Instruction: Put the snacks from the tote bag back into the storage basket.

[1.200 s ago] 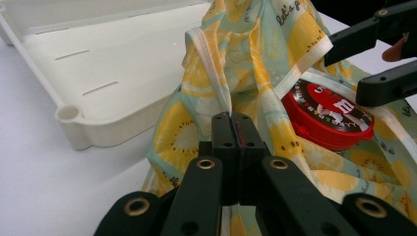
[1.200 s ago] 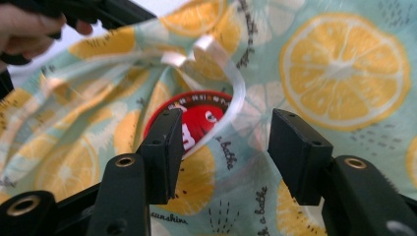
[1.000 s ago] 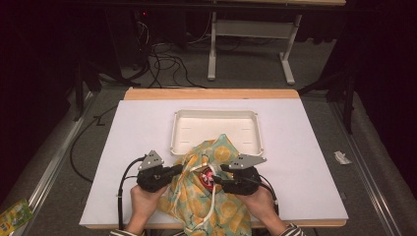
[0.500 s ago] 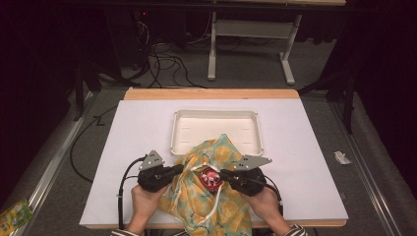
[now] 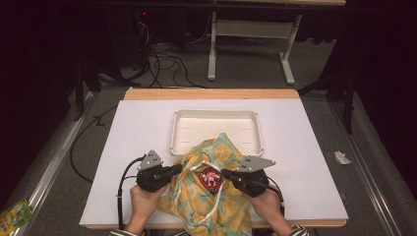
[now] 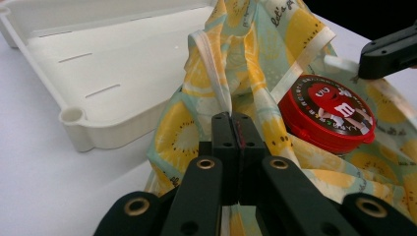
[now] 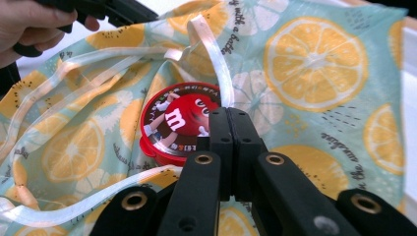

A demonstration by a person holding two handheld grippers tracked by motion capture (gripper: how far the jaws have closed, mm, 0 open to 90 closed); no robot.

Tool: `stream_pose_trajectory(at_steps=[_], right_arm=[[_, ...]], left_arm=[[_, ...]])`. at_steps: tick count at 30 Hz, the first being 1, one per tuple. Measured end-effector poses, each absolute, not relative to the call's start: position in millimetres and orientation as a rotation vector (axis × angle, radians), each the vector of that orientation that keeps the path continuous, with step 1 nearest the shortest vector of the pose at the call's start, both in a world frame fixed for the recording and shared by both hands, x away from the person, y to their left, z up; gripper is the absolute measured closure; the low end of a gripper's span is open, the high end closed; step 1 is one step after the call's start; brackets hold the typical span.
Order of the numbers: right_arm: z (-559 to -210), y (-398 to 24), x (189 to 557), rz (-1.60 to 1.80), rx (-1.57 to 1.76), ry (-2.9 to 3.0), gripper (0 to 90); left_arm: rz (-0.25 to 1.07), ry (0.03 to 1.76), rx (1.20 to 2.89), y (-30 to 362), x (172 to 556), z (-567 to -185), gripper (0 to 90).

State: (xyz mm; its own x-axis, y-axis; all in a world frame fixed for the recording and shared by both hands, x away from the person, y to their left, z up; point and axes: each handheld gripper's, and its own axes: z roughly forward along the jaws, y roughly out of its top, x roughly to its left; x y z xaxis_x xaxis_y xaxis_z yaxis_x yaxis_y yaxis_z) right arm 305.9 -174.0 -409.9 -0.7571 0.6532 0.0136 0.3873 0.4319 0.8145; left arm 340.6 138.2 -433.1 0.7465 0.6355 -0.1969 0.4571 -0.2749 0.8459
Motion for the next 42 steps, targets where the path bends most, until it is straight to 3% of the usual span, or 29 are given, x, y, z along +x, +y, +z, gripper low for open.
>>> stream_pose_trajectory(at_steps=[20,42], right_arm=[[-397.5,-241.2,285.3,1.278,0.975,2.211,90.0],[-412.8,-296.9,278.0,1.246,1.167,2.099,90.0]], left_arm=[[0.228,0.845,1.929,139.7,340.1,-433.0,89.8],[0.245,0.865,1.92,146.4,339.1,-433.5,89.8]])
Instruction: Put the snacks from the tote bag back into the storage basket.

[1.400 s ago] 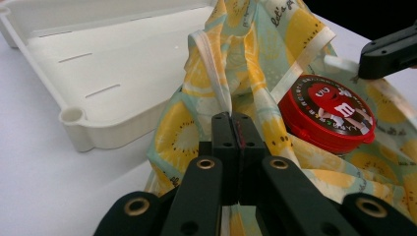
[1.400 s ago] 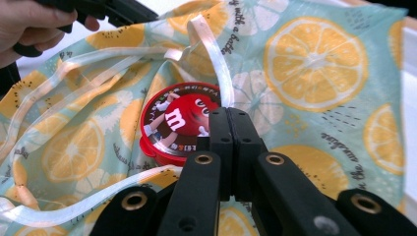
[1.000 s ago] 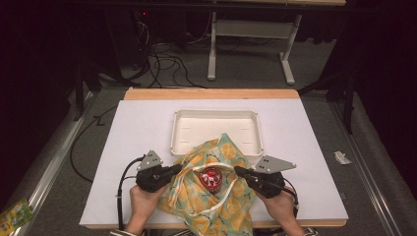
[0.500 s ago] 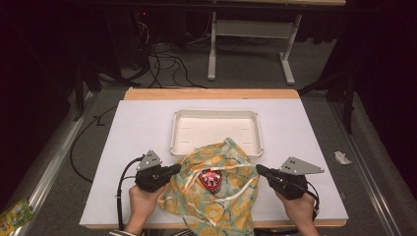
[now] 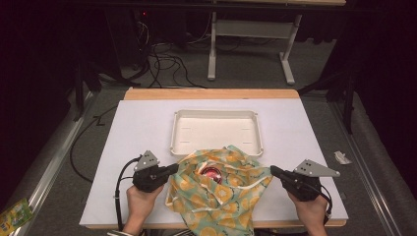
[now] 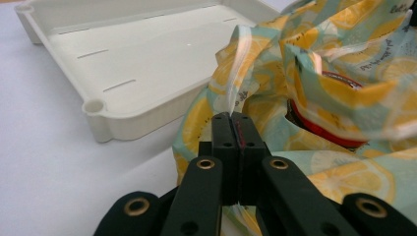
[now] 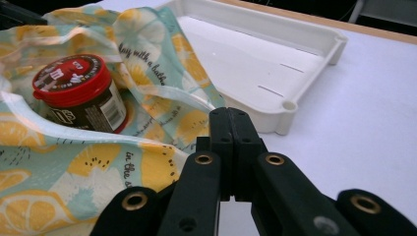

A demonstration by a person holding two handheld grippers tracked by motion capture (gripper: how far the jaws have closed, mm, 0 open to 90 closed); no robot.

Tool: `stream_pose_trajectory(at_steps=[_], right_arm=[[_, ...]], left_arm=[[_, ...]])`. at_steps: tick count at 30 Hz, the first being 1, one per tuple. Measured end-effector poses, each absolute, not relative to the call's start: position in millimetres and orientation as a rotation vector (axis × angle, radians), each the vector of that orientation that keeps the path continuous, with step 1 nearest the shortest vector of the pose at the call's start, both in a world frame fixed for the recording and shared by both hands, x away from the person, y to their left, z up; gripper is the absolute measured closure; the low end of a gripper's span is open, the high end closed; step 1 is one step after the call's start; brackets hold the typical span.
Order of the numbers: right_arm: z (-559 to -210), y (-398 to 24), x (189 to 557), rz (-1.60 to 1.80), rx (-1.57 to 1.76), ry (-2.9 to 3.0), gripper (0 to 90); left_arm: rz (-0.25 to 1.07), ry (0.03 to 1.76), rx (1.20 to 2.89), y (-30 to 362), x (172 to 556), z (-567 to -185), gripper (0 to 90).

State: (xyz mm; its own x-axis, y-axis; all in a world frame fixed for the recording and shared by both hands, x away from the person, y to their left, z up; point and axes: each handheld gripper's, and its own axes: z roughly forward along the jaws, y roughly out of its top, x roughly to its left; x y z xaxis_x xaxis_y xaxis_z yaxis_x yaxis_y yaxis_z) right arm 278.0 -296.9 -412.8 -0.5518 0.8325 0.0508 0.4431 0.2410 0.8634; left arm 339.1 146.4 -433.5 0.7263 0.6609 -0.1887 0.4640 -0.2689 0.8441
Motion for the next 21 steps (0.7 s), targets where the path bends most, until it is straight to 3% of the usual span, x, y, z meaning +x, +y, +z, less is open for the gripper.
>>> stream_pose_trajectory(at_steps=[21], right_arm=[[-443.8,-318.7,285.0,1.161,1.322,2.134,90.0]], left_arm=[[0.241,0.865,1.932,145.9,339.1,-435.9,89.8]])
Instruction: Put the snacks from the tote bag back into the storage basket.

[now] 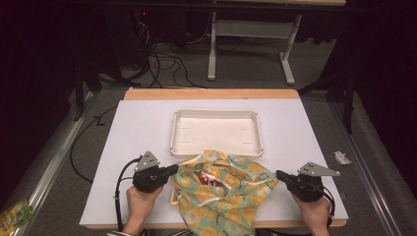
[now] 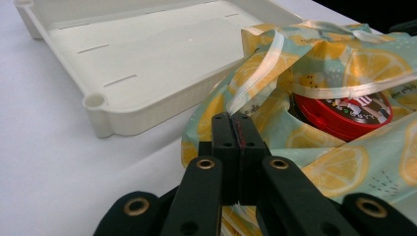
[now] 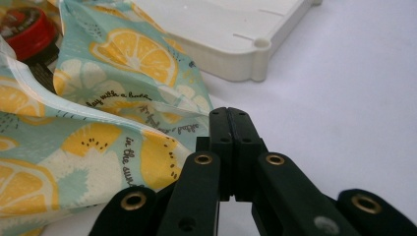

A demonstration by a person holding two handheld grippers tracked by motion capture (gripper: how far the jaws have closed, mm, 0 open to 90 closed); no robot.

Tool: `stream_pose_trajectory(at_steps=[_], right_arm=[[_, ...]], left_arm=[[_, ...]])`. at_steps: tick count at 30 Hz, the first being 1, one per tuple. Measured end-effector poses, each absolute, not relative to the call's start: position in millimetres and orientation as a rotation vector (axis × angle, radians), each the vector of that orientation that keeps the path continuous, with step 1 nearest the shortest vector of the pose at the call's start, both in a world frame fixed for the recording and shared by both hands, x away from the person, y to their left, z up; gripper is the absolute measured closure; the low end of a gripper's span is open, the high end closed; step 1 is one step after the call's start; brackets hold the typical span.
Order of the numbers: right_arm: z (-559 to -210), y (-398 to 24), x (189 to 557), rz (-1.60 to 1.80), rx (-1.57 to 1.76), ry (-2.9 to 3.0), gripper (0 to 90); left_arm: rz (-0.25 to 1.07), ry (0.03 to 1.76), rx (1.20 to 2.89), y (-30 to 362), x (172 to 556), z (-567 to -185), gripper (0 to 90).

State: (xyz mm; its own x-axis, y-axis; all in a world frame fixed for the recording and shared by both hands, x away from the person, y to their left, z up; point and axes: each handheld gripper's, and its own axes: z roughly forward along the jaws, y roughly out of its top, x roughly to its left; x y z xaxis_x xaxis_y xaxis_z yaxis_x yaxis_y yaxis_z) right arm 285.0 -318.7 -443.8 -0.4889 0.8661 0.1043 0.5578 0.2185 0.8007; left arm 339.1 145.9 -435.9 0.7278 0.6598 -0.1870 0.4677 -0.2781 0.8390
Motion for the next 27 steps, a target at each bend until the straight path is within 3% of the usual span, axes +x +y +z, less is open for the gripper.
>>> stream_pose_trajectory(at_steps=[4,14,27], right_arm=[[-449.0,-315.4,287.5,1.144,1.331,2.158,89.7],[-436.2,-305.6,283.6,1.184,1.292,2.153,76.4],[-408.2,-267.5,284.9,1.247,1.133,2.237,73.2]], left_arm=[[0.235,0.861,1.926,145.0,338.6,-435.8,89.7],[0.226,0.85,1.929,143.0,337.5,-434.4,89.7],[0.216,0.823,1.936,134.0,337.2,-432.5,89.7]])
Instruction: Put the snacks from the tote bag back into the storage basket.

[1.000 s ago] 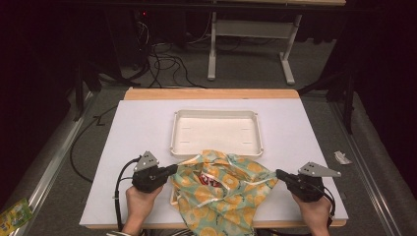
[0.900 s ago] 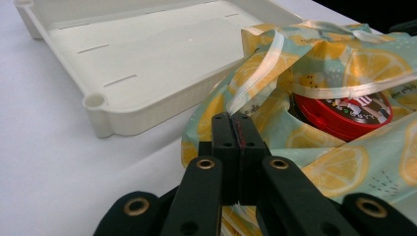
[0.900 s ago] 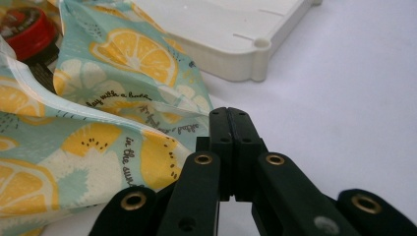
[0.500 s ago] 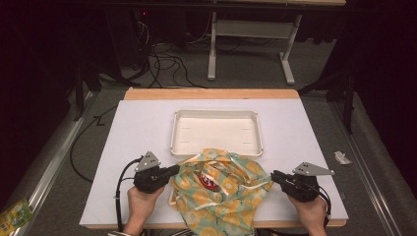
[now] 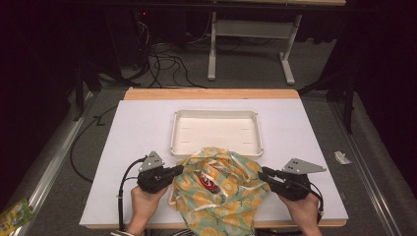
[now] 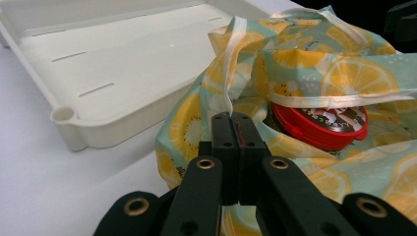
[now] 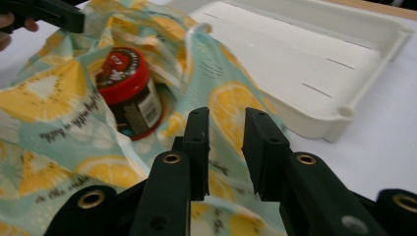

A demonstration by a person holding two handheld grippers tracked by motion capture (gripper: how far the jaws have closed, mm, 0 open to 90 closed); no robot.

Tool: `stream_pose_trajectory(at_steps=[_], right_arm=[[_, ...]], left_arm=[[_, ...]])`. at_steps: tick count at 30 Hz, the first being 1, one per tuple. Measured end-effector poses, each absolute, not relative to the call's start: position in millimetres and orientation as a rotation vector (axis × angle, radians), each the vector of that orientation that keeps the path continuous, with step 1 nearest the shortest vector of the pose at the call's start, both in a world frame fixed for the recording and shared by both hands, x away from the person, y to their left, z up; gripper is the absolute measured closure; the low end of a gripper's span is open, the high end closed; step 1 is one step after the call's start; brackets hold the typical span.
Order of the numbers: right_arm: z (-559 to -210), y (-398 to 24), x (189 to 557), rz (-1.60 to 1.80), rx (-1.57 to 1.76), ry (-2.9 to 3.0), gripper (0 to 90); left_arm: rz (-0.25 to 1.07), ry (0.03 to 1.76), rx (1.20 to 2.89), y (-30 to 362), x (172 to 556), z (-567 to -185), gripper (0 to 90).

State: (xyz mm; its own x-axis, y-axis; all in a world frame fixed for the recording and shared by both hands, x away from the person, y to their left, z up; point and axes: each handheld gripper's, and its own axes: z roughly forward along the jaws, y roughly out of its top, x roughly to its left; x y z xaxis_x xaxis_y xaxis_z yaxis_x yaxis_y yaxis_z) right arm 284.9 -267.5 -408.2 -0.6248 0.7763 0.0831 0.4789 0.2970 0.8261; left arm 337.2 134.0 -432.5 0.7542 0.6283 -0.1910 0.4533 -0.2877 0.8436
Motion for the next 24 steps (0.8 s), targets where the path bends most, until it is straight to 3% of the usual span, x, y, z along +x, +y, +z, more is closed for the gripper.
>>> stream_pose_trajectory(at_steps=[17,21,24], right_arm=[[-413.6,-224.2,301.5,1.146,1.09,2.268,60.0],[-420.5,-227.6,305.0,1.099,1.114,2.28,67.3],[-423.6,-231.3,306.8,1.071,1.126,2.304,80.7]], left_arm=[[0.216,0.816,1.935,133.4,336.1,-431.2,89.6],[0.221,0.818,1.936,134.3,336.0,-431.5,89.4],[0.225,0.824,1.939,133.8,336.3,-432.5,88.4]])
